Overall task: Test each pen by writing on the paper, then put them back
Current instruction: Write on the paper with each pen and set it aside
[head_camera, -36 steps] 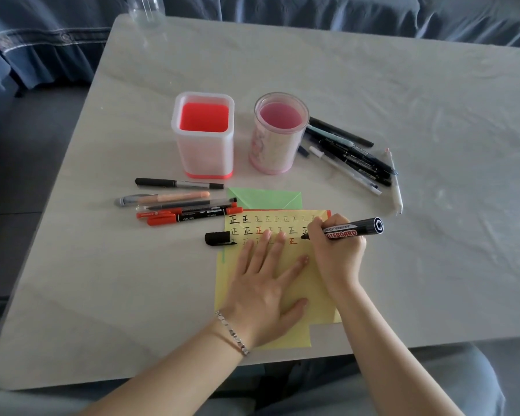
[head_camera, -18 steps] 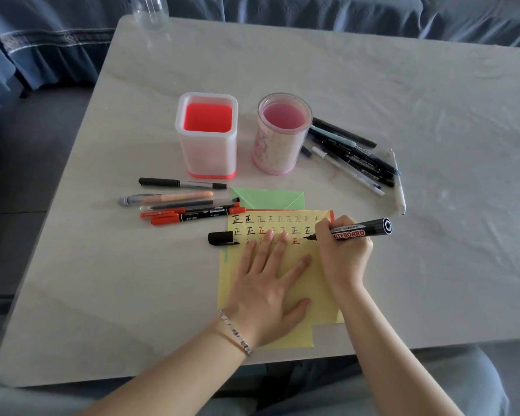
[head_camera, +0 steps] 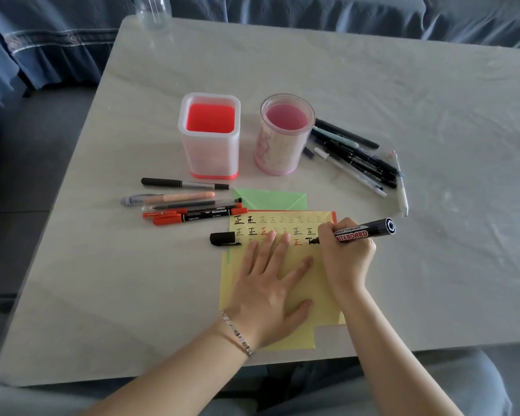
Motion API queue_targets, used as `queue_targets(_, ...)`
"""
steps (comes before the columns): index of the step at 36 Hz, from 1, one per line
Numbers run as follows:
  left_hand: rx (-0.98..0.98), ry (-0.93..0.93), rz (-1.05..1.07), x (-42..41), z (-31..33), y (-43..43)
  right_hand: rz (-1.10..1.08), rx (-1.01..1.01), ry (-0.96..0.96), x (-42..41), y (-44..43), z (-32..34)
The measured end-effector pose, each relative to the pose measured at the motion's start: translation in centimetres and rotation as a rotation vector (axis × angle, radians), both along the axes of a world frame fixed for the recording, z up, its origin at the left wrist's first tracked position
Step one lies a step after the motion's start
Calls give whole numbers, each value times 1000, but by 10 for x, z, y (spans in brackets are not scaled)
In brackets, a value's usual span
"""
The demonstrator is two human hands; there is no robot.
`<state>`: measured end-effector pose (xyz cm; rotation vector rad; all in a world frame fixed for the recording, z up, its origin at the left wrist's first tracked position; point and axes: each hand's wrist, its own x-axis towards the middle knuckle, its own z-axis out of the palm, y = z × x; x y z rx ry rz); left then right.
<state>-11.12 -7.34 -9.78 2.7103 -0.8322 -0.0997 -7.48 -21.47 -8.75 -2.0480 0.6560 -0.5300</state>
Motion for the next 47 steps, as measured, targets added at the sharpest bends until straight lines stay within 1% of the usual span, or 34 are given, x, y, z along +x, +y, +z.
queue_targets(4, 4, 1, -1, 0, 0, 0, 0, -10, -18, -1, 1, 1)
queue_targets(8, -12, 0, -1, 0, 1, 0, 10, 79, -49, -2, 0, 1)
queue_targets(20, -7, 0, -3, 0, 0, 0, 48, 46, -15, -2, -1, 0)
queue_targets(25, 6, 2, -1, 0, 0, 0, 8, 108, -33, -3, -1, 0)
queue_targets(34, 7, -1, 0, 0, 0, -1, 67, 29, 6, -3, 0, 0)
queue_targets(39, 5, -5, -3, 1, 0, 0, 29, -27, -17, -4, 1, 1)
queue_targets(45, -3, -16, -2, 0, -2, 0, -45, -9, -13, -3, 0, 0)
queue_targets(47, 6, -19, -3, 1, -2, 0, -67, 57, -39, -3, -1, 1)
